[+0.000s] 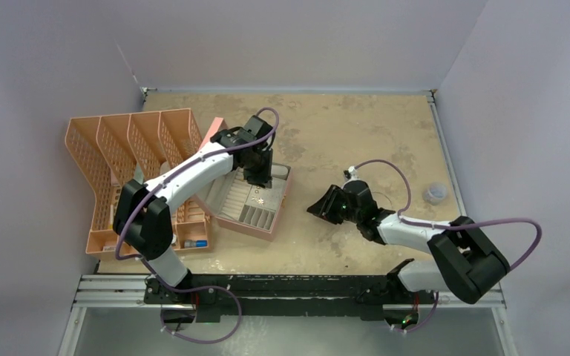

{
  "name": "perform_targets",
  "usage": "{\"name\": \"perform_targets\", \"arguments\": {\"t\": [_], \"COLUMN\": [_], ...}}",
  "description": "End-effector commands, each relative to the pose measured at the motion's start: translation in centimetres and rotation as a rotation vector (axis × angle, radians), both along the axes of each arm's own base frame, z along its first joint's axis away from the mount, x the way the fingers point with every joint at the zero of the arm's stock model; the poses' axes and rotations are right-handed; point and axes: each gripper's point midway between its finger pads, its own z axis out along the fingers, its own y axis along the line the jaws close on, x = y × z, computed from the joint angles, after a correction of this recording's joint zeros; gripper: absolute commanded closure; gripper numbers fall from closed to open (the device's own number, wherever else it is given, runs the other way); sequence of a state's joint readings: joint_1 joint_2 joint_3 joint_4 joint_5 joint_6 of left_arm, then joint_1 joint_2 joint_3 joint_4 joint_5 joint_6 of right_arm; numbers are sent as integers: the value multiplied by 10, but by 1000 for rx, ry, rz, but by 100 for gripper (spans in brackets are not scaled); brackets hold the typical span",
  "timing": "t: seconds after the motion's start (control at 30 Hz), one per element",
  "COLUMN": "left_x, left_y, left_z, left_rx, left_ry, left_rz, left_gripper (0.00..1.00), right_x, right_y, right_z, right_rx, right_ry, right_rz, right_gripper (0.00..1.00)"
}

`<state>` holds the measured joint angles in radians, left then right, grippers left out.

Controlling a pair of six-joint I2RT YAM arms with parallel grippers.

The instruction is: Organize the mixed jewelry

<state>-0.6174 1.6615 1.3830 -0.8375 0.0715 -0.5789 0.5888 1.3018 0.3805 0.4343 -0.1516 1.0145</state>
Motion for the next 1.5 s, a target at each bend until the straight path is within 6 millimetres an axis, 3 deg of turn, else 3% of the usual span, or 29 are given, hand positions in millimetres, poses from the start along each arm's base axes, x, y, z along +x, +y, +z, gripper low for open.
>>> {"name": "perform_targets", "arguments": {"t": [0.0,0.2,0.73,1.47], "left_x": [6,-2,4,6], "left_y": [2,5,12,4], "left_z": [15,4,-12,-13], "left_rx": [24,45,111,66], "left_ry": [-37,10,23,10], "left_rz": [-16,-19,-5,-26], "left_gripper": [100,100,100,100], "right_x": [12,16,14,16], "right_y": [8,6,3,3], "right_z": [18,19,21,20], "right_rx": [12,5,12,8], "right_ry": [-130,-174,-211,-207], "right_rz": [31,5,-19,-25], "right_gripper": [65,68,73,76]}}
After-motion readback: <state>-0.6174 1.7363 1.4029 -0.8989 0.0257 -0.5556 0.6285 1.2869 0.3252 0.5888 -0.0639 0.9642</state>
